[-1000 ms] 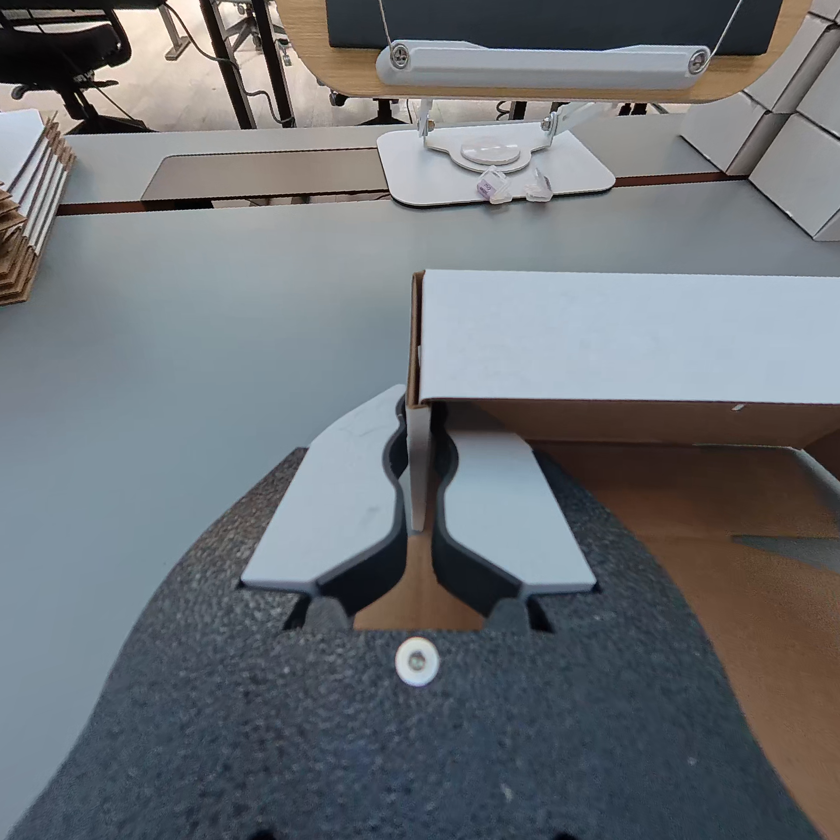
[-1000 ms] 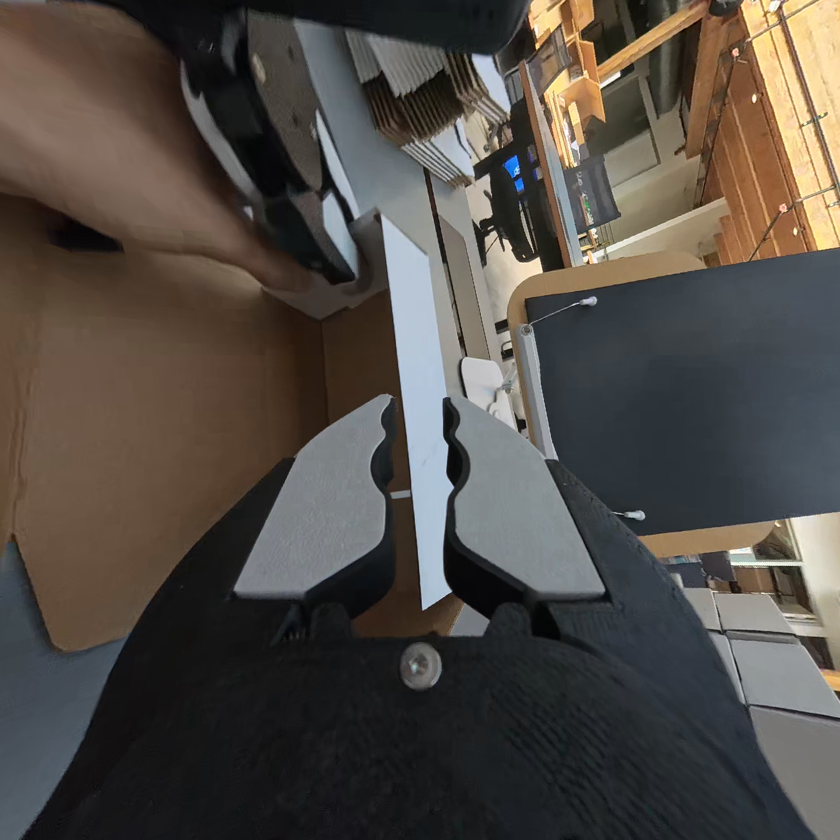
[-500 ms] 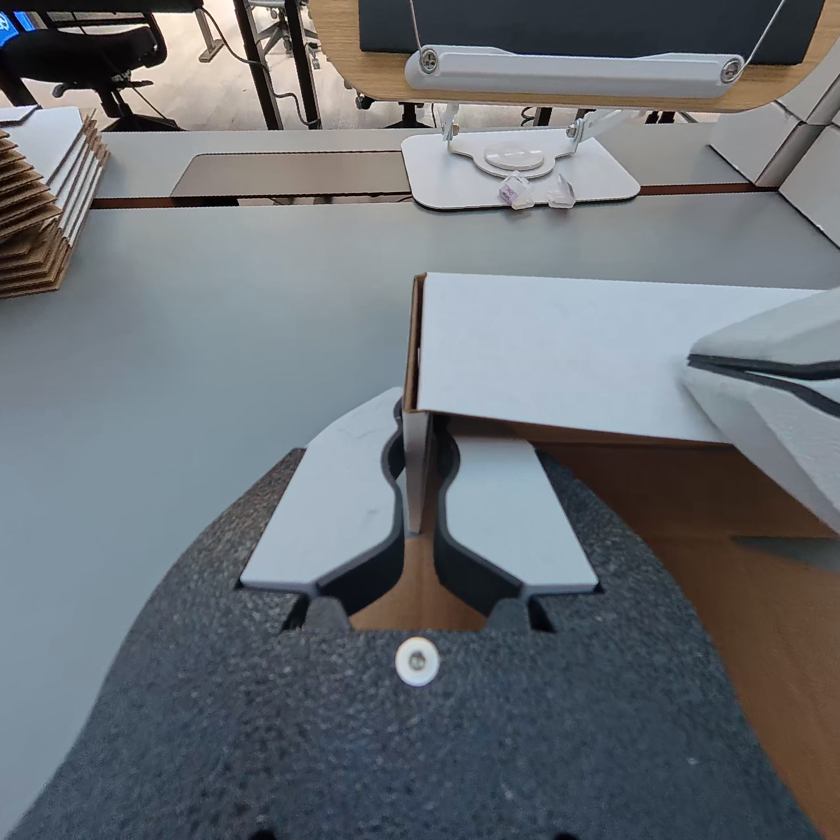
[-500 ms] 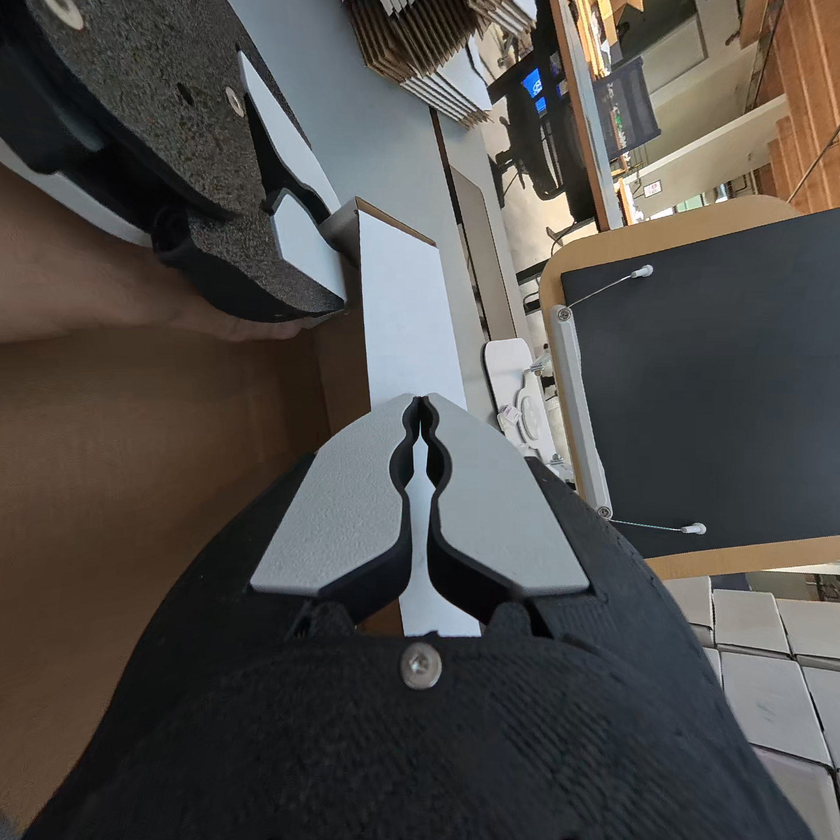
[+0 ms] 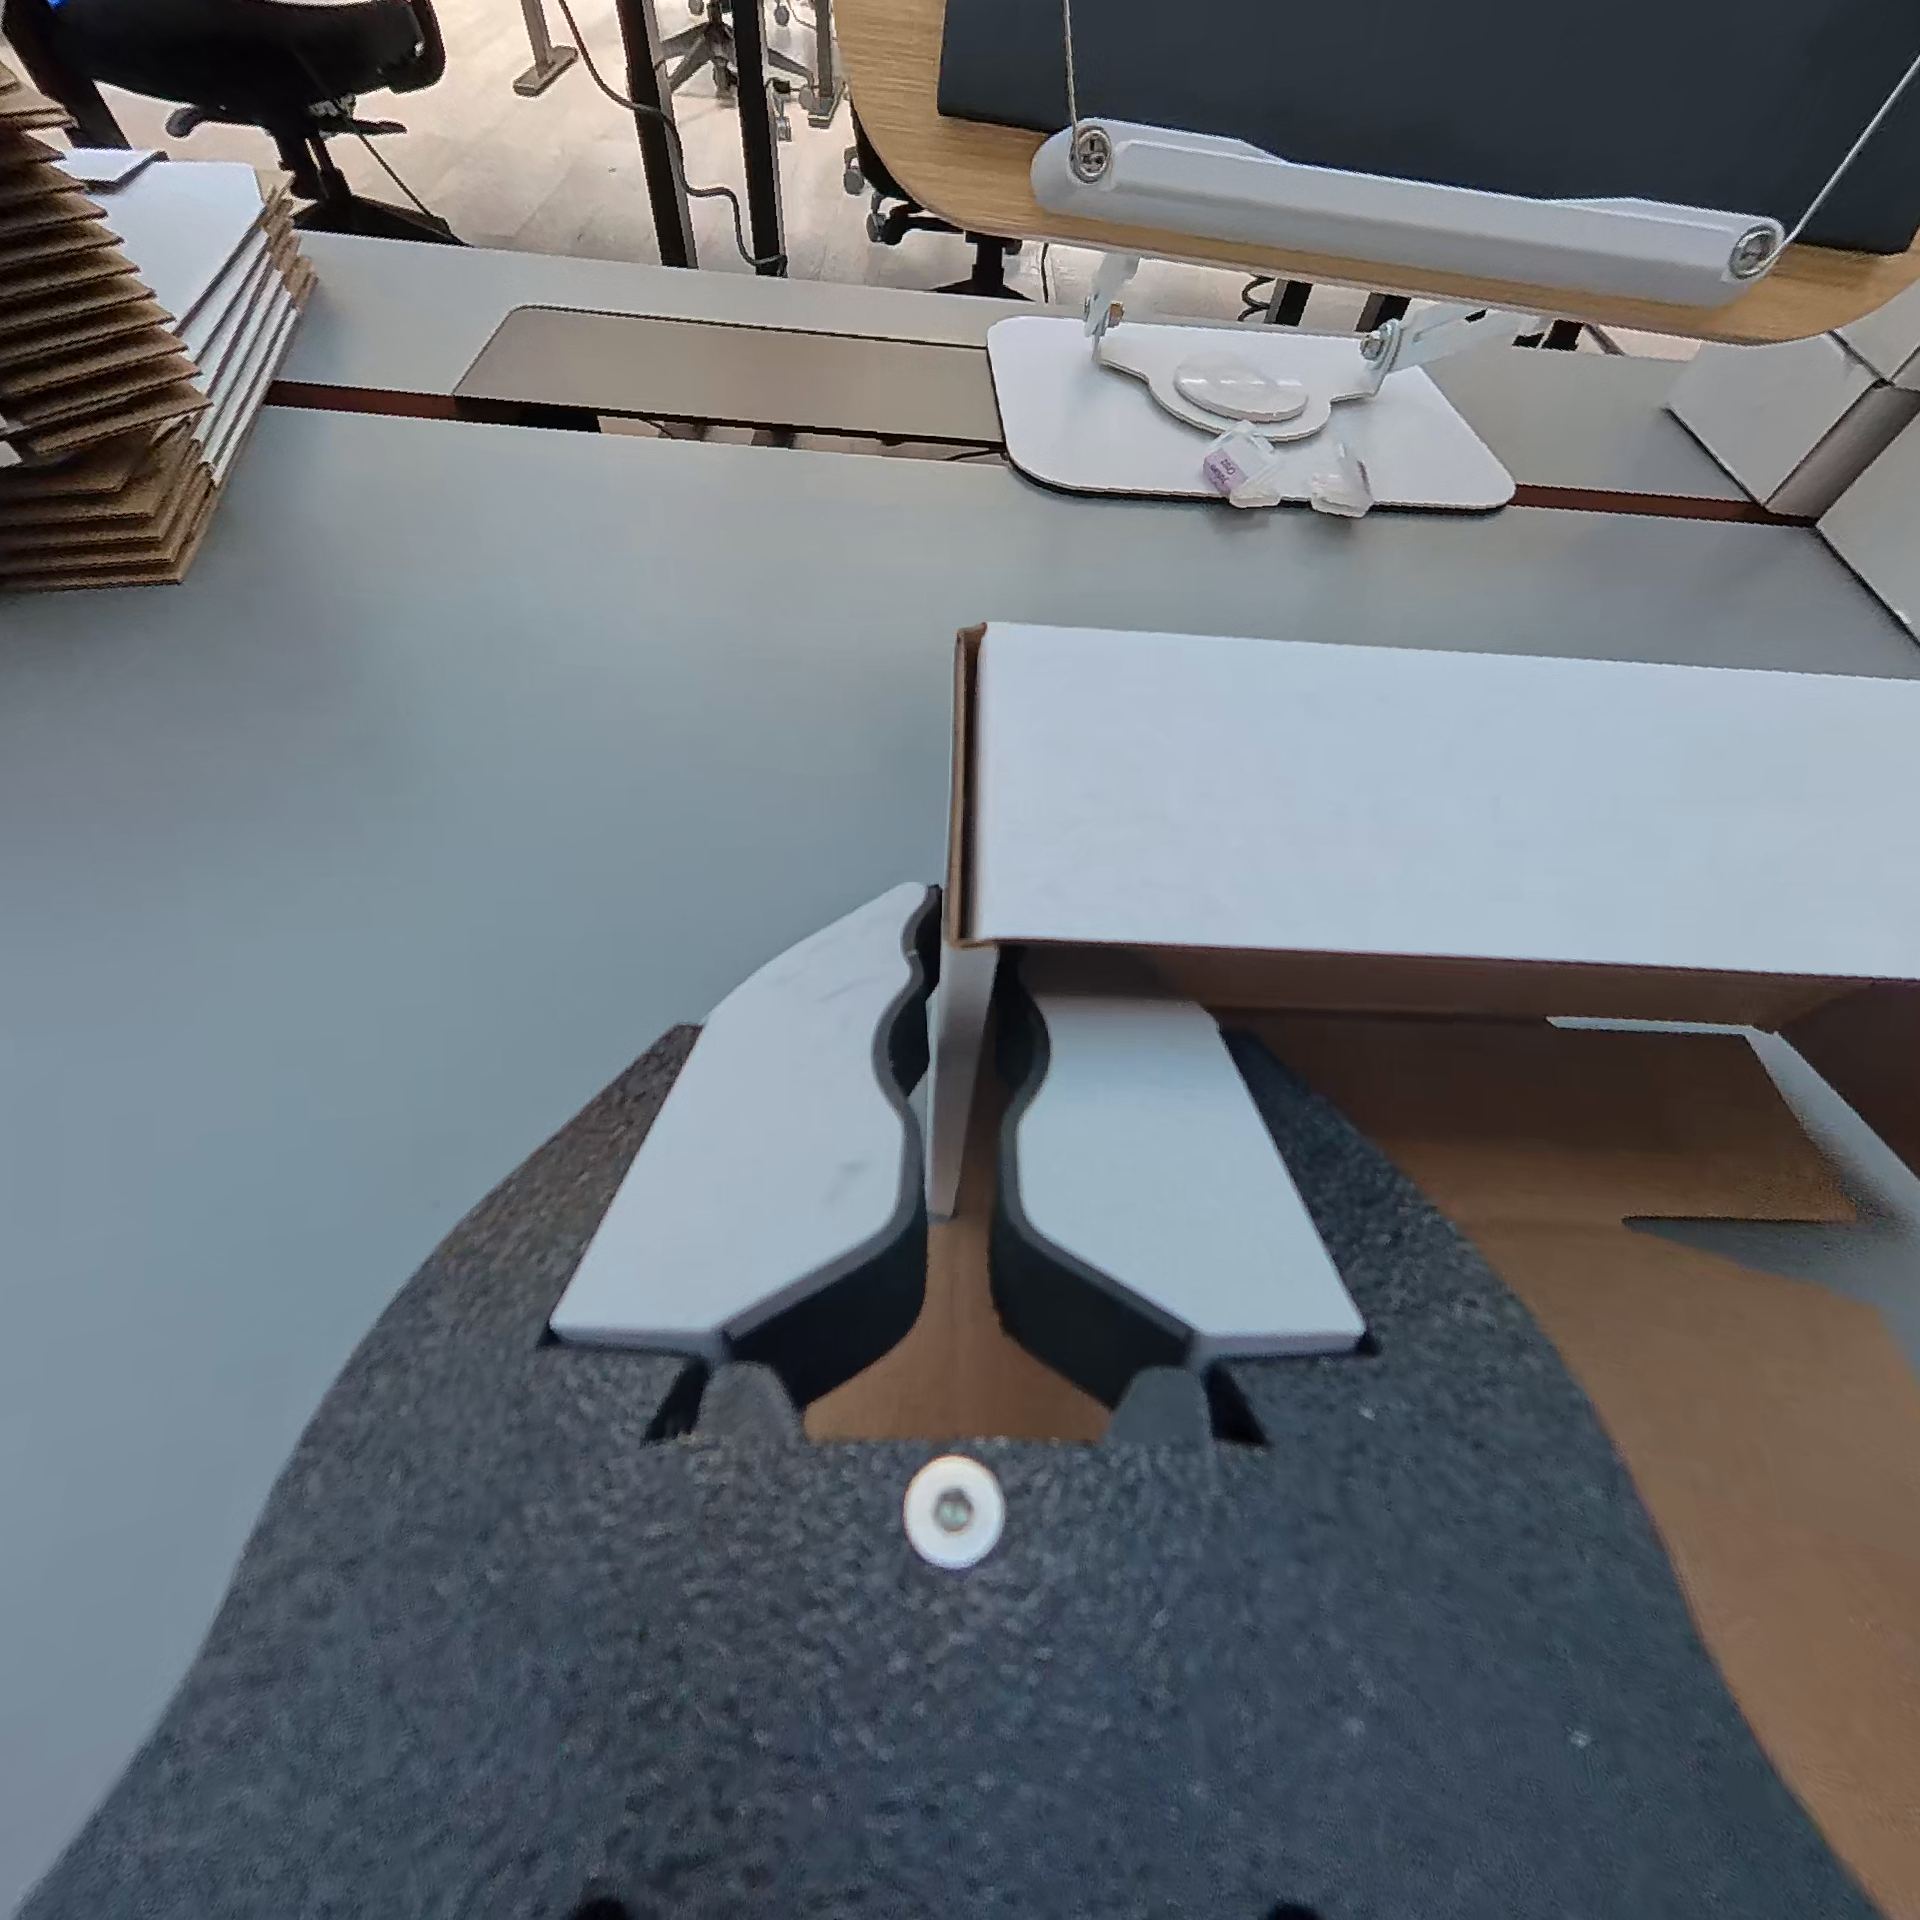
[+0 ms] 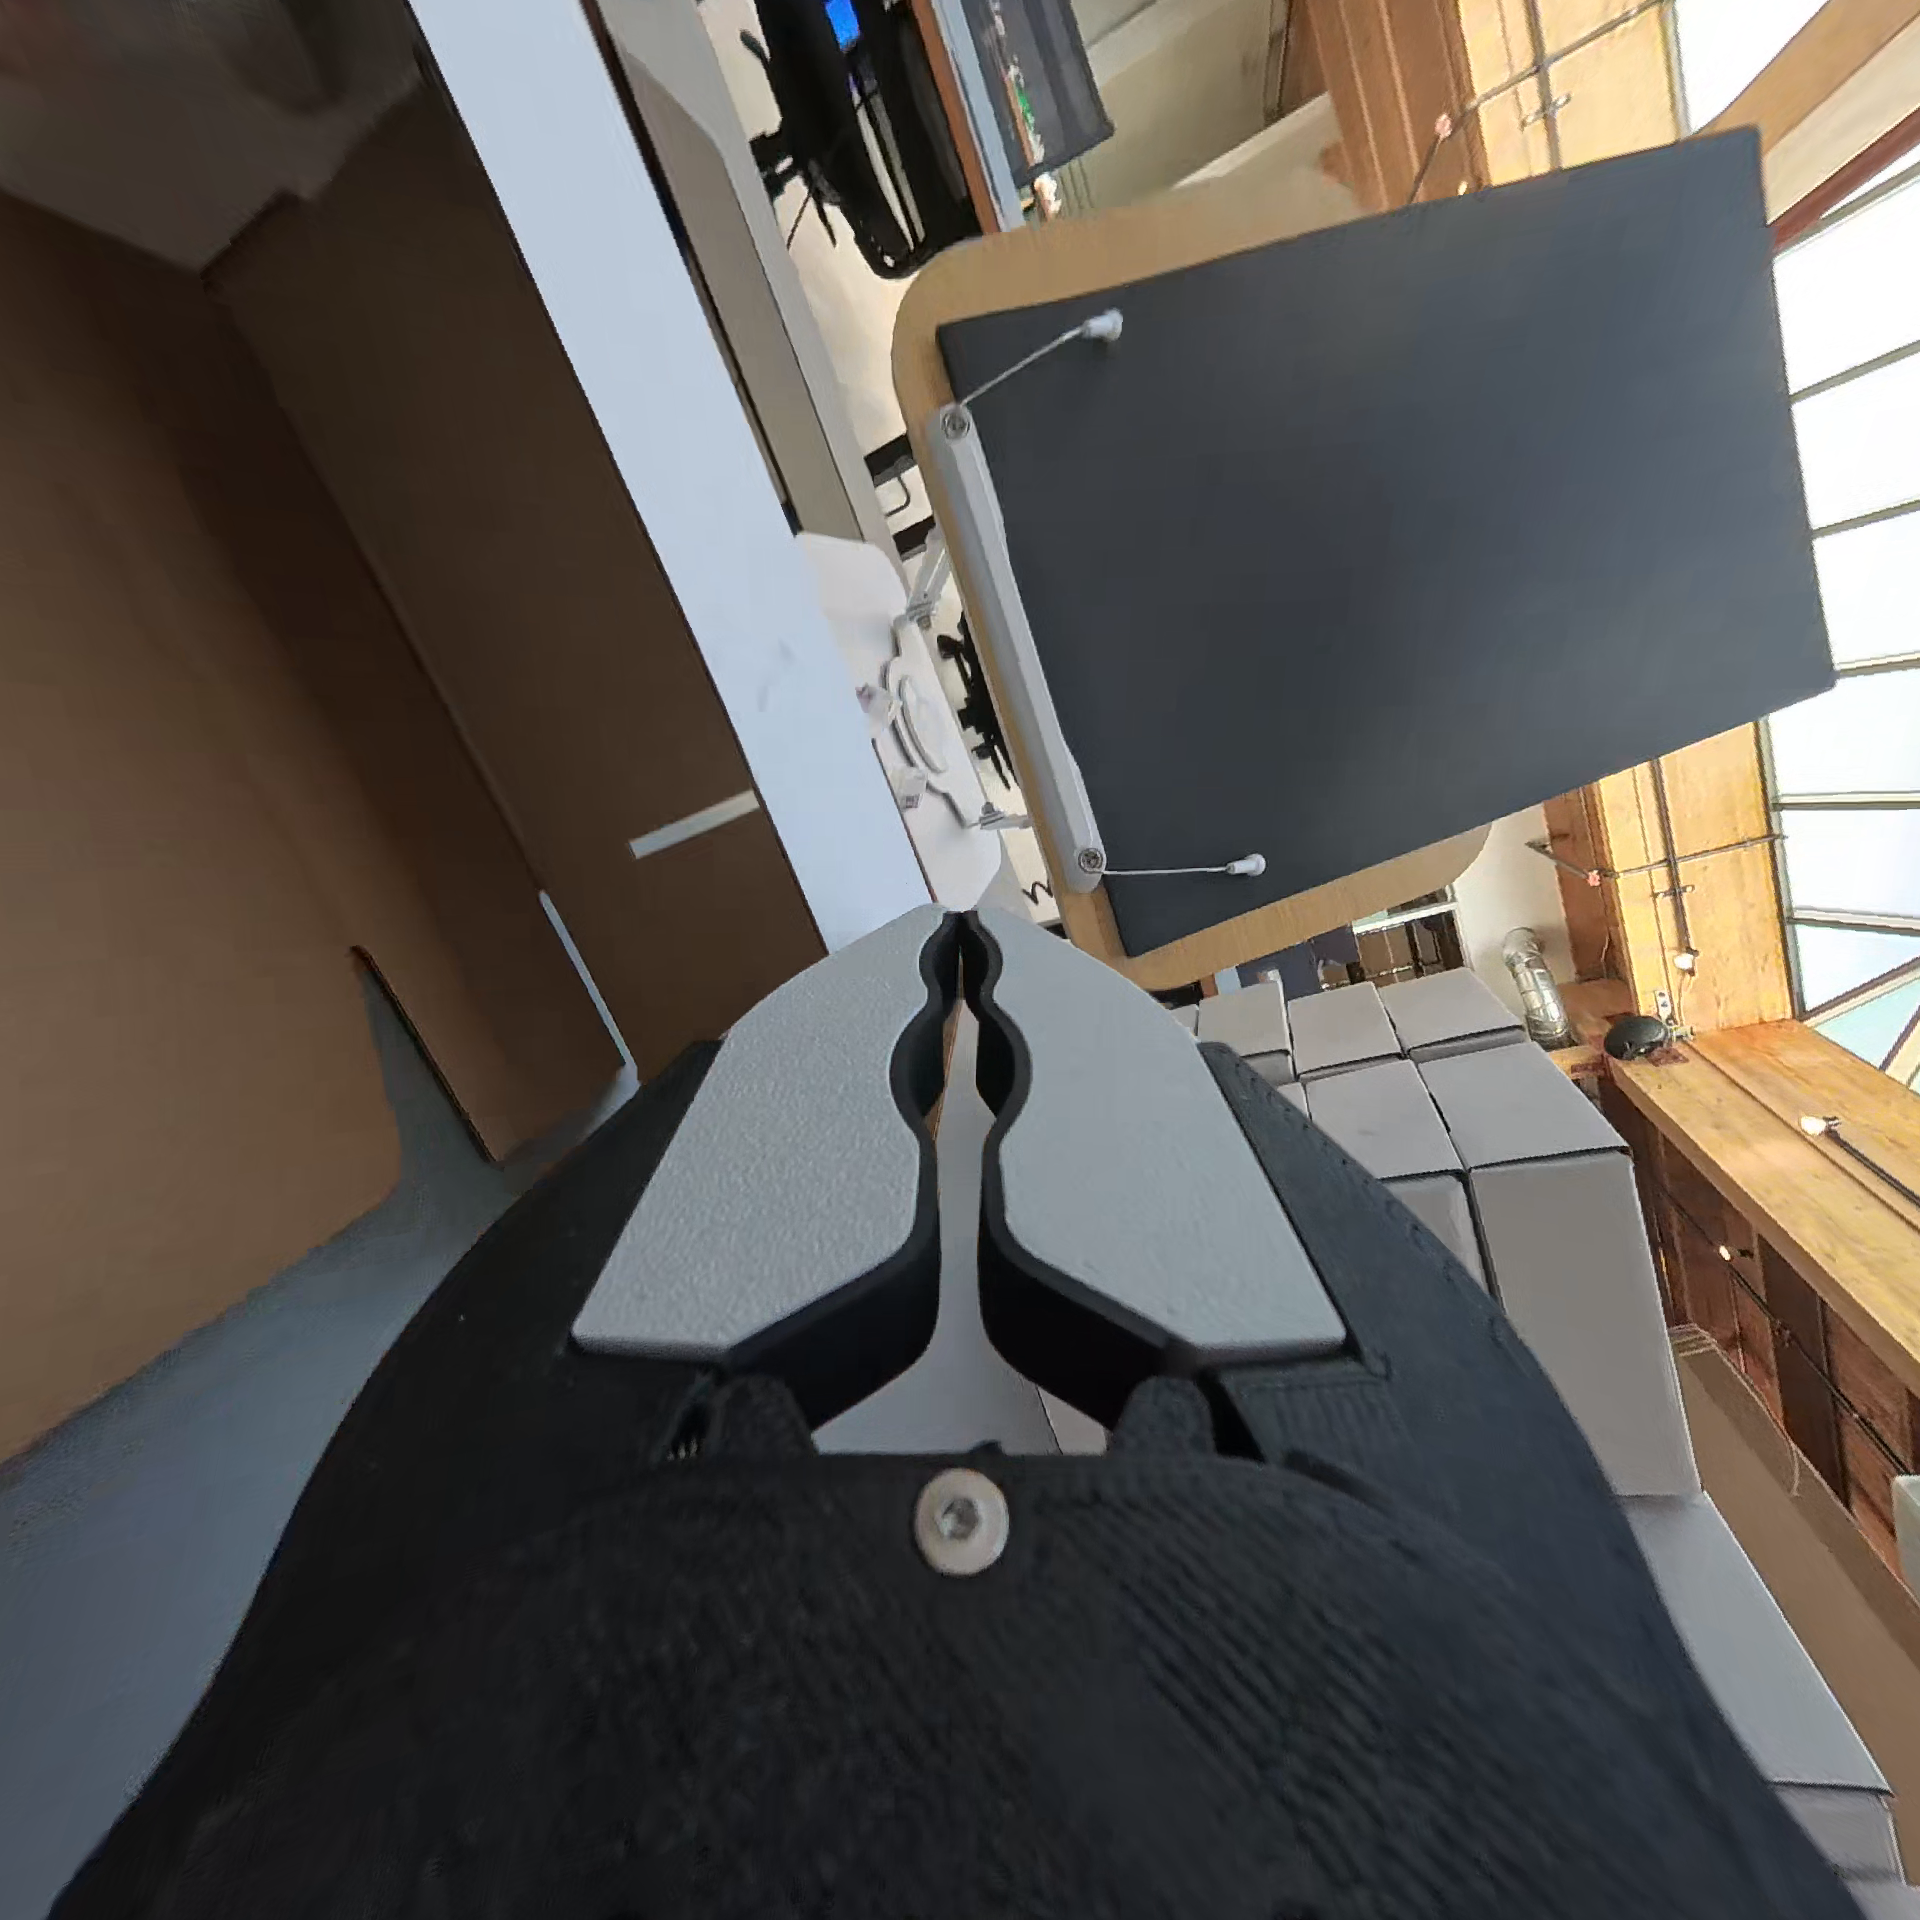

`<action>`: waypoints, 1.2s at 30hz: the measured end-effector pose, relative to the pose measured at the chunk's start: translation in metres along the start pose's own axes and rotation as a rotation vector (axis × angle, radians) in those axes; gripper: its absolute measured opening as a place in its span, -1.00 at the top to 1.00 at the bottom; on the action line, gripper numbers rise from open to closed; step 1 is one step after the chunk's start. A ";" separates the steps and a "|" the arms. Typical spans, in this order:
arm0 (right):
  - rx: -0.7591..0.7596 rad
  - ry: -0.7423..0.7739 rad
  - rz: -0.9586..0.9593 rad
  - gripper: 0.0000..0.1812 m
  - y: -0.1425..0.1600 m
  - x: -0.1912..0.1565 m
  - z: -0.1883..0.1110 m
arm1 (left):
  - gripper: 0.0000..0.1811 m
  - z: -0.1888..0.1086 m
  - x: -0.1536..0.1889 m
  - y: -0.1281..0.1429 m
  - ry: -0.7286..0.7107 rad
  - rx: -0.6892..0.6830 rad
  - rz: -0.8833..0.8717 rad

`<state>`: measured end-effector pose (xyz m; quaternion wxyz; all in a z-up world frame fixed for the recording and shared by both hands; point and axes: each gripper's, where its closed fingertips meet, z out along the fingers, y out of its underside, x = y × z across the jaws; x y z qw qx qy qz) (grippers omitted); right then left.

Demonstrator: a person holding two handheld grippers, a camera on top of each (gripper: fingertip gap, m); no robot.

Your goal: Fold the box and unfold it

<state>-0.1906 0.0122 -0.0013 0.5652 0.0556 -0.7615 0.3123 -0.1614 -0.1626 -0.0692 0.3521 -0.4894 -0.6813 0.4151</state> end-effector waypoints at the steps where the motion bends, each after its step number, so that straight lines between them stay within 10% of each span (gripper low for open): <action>1: -0.032 -0.025 -0.020 1.00 0.006 -0.001 0.005 | 0.92 0.000 -0.001 0.000 -0.010 0.000 0.003; 8: -0.147 -0.204 -0.195 1.00 0.005 -0.047 0.023 | 0.92 -0.001 -0.006 0.000 -0.036 0.002 -0.018; 19: 0.162 -0.355 0.730 1.00 -0.047 -0.048 0.031 | 0.93 -0.006 -0.006 0.002 -0.088 -0.003 0.078; 27: 0.270 -0.364 0.870 1.00 -0.057 -0.043 0.032 | 0.93 -0.006 -0.007 0.003 -0.121 -0.009 0.160; 36: 0.221 -0.458 1.200 1.00 -0.032 -0.041 -0.016 | 0.94 -0.012 -0.034 -0.004 -0.048 0.069 -0.194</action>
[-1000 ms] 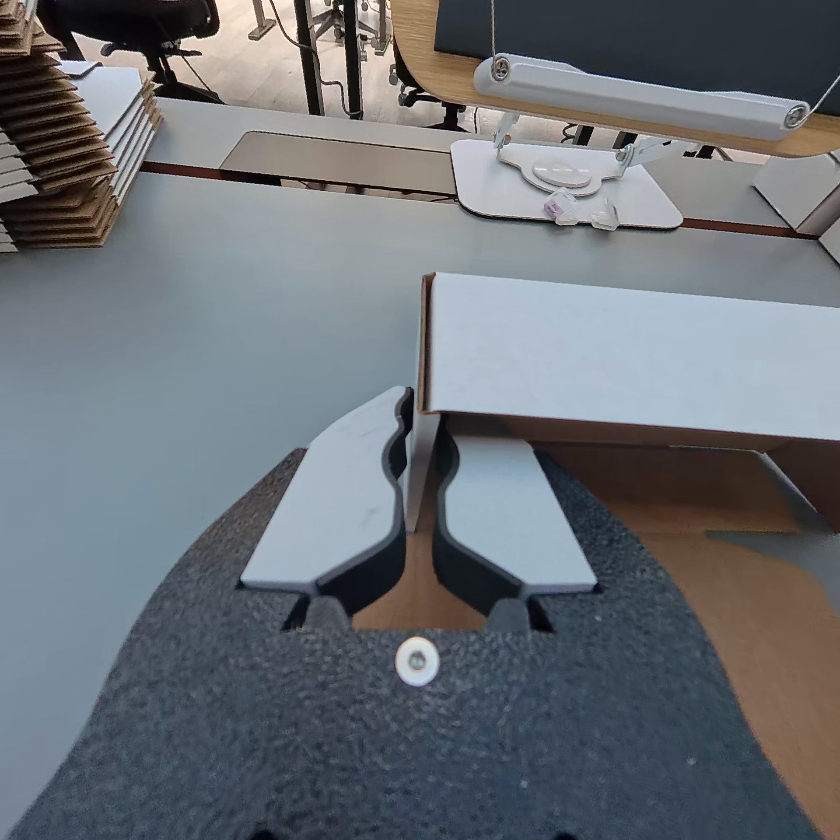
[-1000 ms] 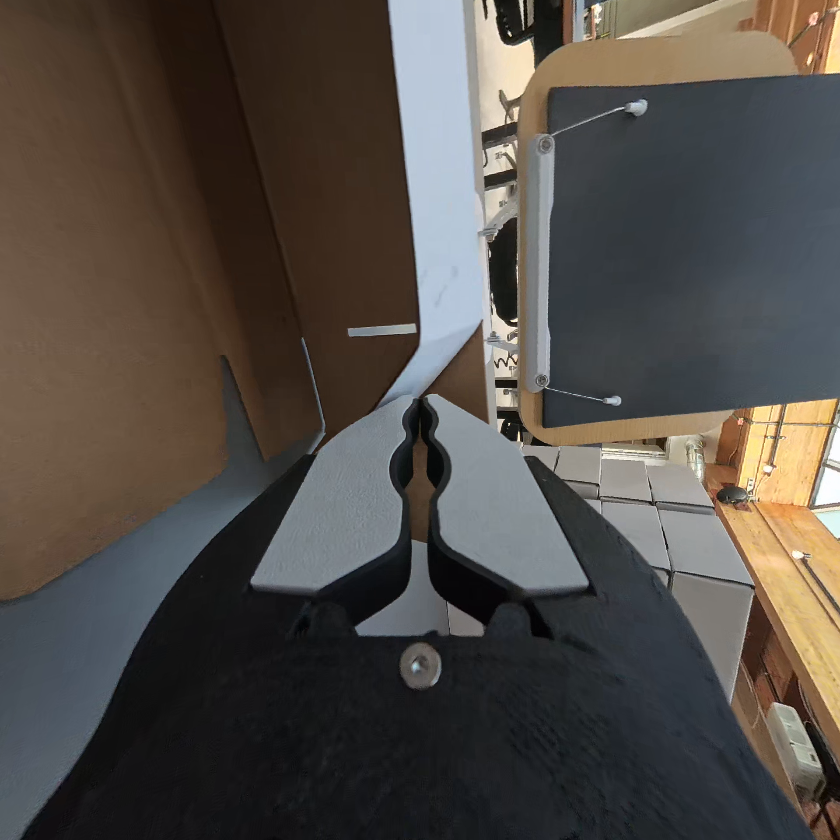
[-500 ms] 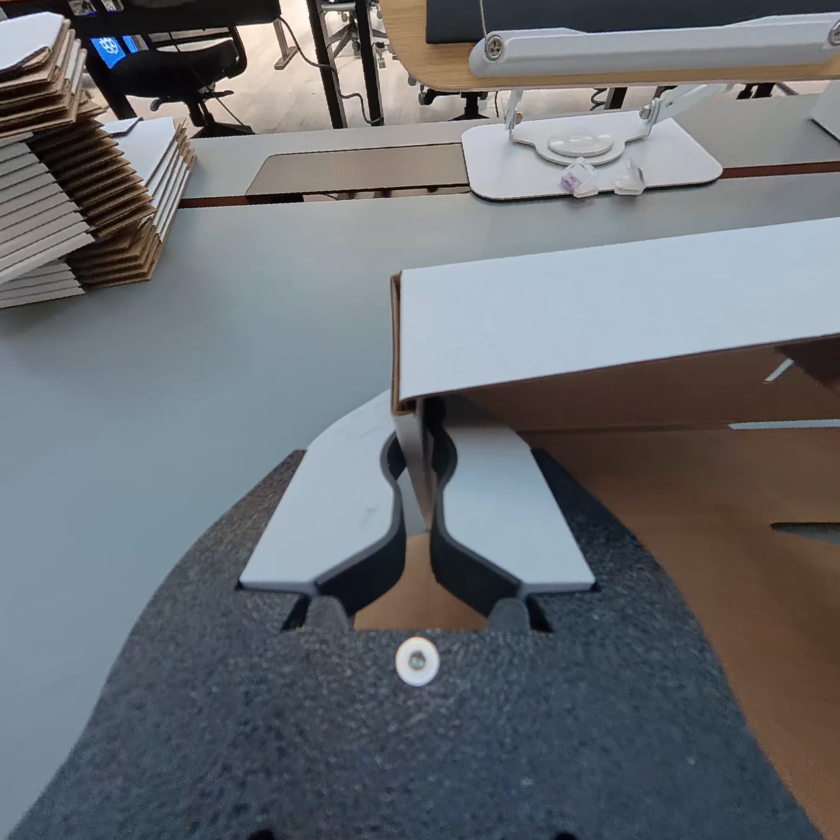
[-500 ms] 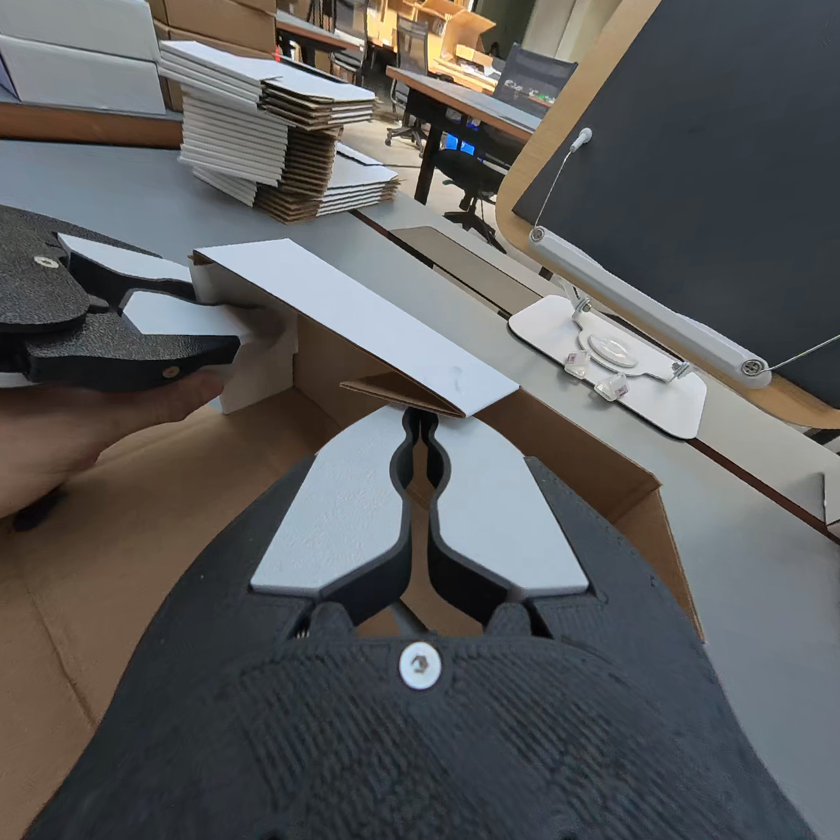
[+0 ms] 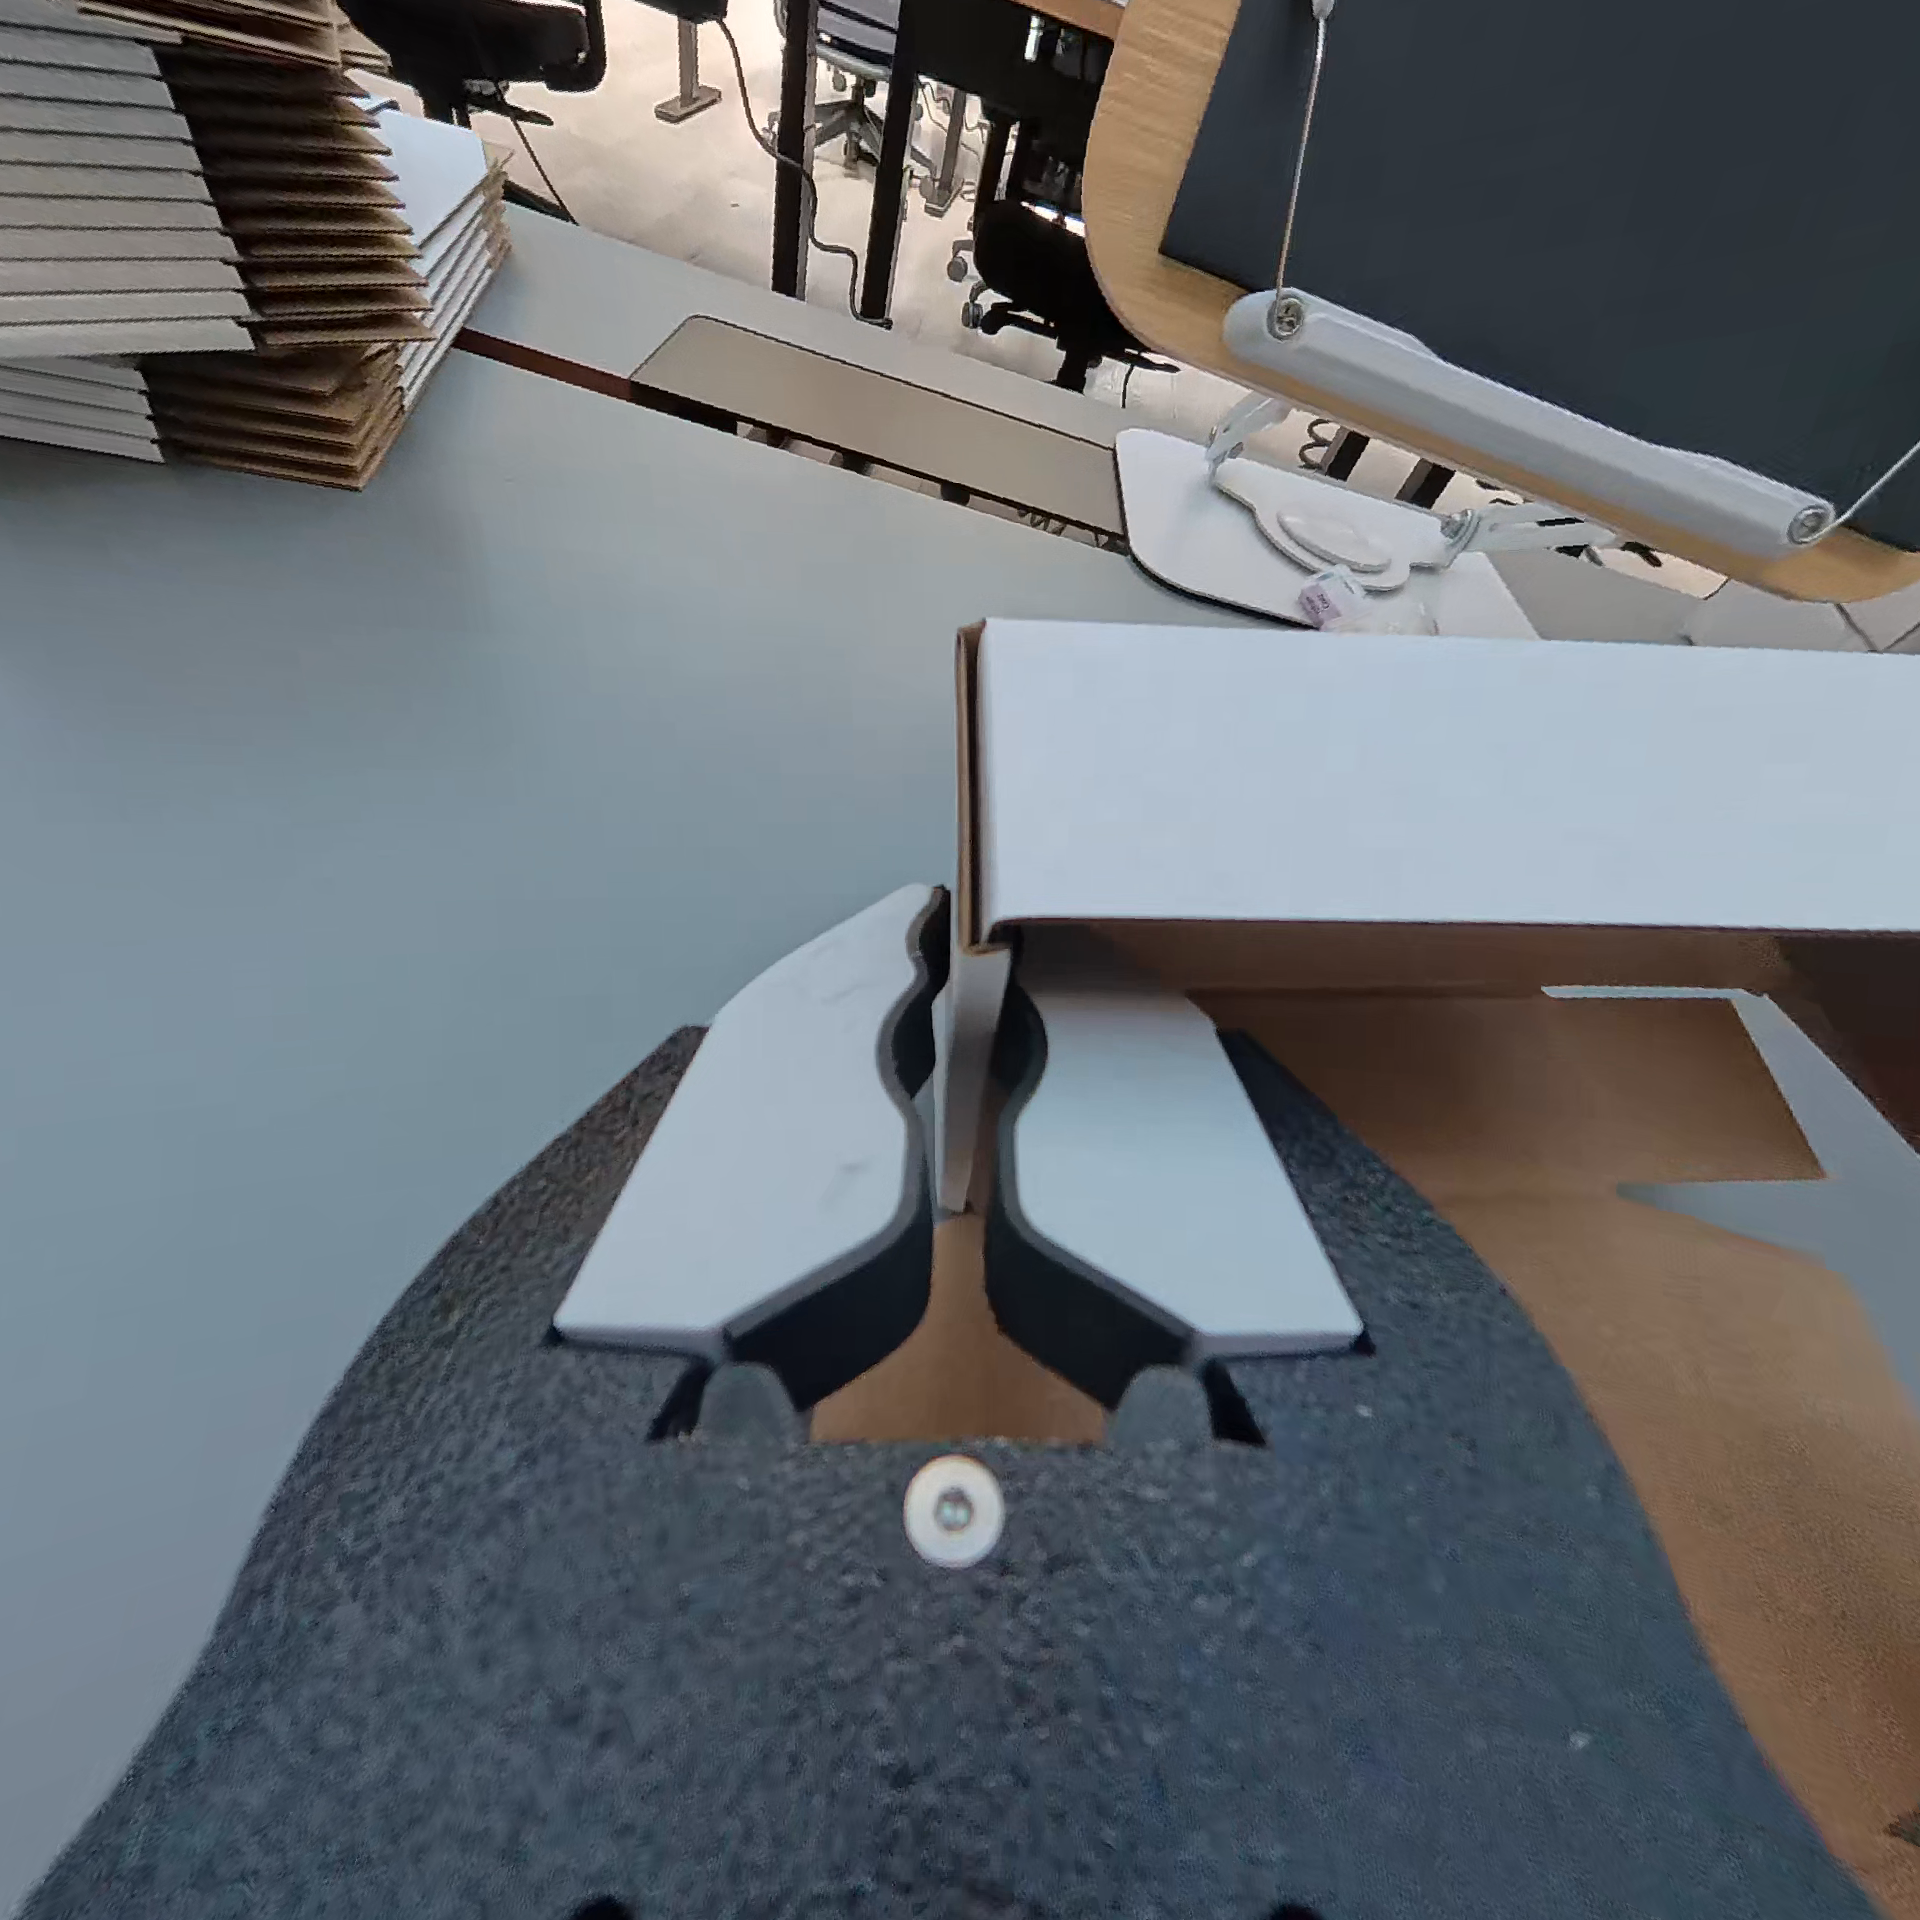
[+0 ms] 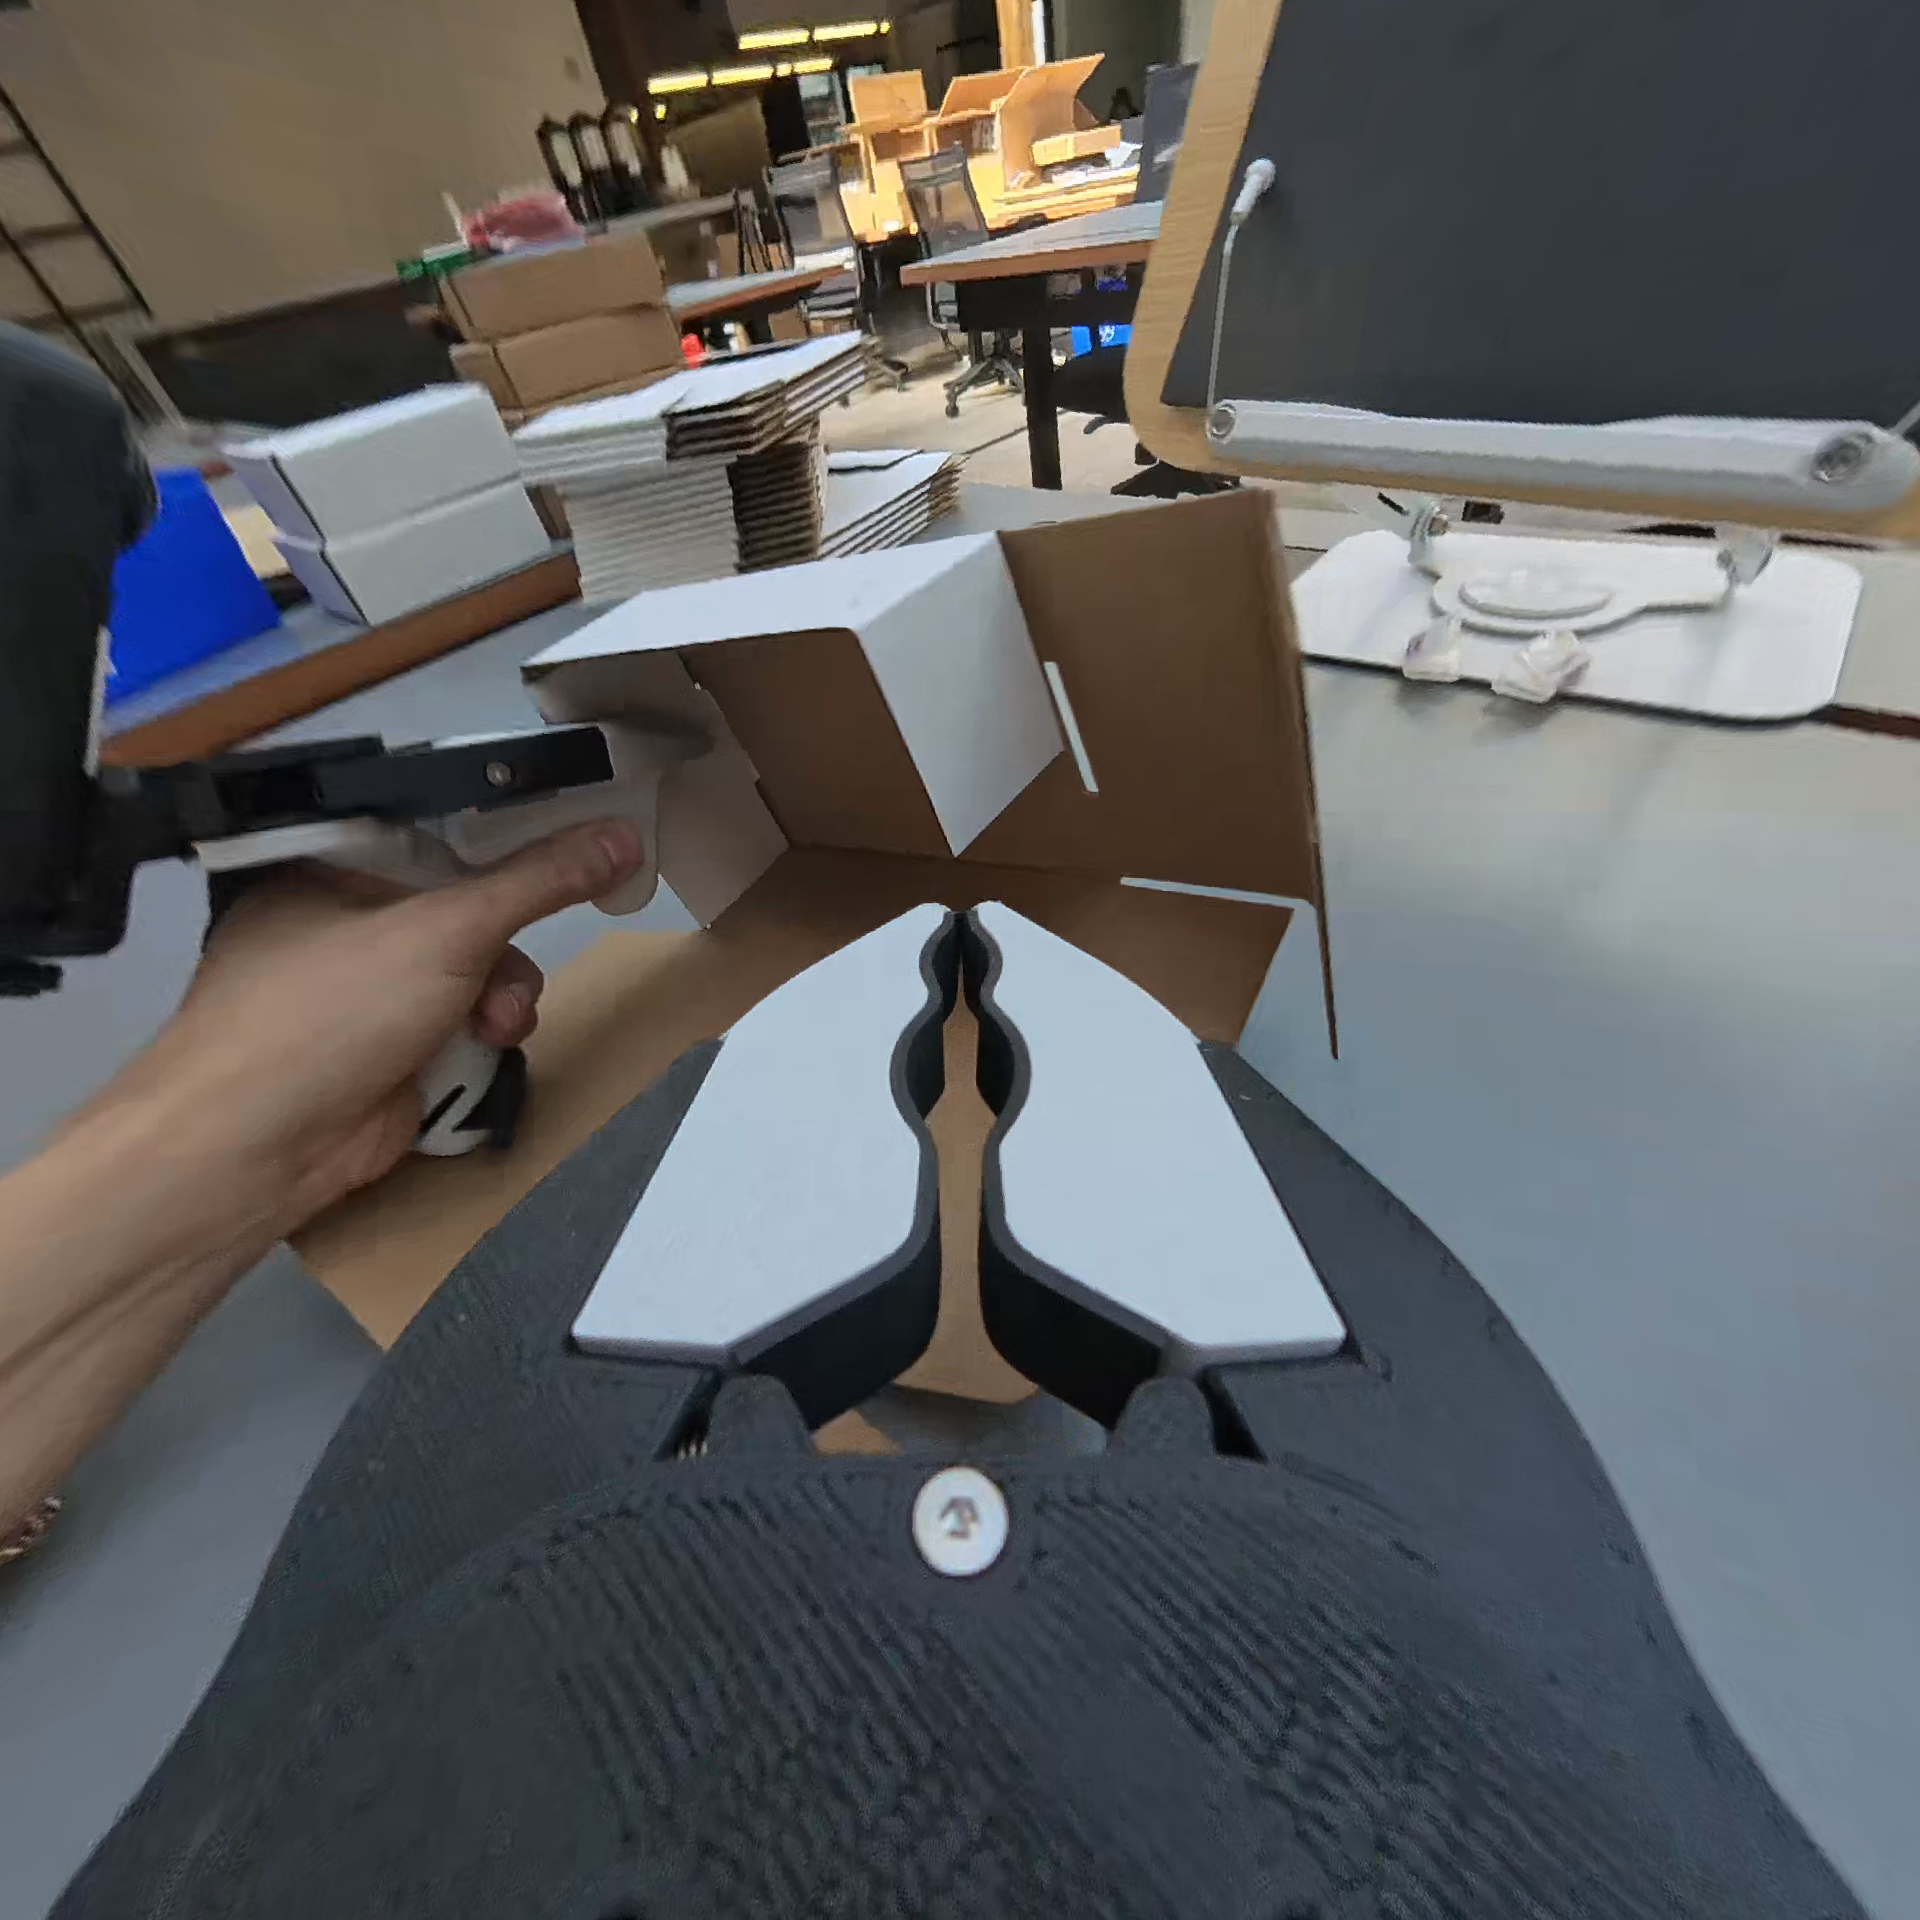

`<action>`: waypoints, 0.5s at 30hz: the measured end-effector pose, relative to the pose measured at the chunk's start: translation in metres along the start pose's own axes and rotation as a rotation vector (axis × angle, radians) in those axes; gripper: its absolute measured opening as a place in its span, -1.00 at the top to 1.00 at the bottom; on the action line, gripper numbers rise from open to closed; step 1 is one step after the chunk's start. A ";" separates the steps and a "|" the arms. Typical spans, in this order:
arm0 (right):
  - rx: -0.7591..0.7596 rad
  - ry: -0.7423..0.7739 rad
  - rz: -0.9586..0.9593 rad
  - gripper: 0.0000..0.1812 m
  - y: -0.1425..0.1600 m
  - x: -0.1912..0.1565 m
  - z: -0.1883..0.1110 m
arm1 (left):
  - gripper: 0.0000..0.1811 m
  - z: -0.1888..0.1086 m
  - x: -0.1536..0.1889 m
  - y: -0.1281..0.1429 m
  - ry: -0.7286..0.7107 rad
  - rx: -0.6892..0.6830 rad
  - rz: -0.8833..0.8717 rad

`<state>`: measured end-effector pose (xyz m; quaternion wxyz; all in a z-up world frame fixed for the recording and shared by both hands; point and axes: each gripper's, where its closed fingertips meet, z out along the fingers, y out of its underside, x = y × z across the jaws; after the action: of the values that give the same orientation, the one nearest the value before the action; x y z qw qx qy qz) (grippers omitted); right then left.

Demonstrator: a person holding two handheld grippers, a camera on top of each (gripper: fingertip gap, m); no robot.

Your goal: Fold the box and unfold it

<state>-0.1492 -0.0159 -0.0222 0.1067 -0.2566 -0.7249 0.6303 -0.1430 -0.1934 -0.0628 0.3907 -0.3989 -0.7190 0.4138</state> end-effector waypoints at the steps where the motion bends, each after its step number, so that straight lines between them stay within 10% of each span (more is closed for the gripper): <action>1: 0.025 0.004 0.098 1.00 -0.002 0.007 -0.008 | 0.94 0.000 0.000 -0.001 -0.002 0.006 0.003; 15: -0.015 0.000 0.754 1.00 0.032 0.060 0.002 | 0.94 -0.010 0.000 -0.010 0.075 0.094 -0.068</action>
<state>-0.1936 0.0148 -0.0642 -0.1349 -0.5062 -0.5841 0.6200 -0.1366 -0.1937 -0.0497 0.4493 -0.3705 -0.6970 0.4183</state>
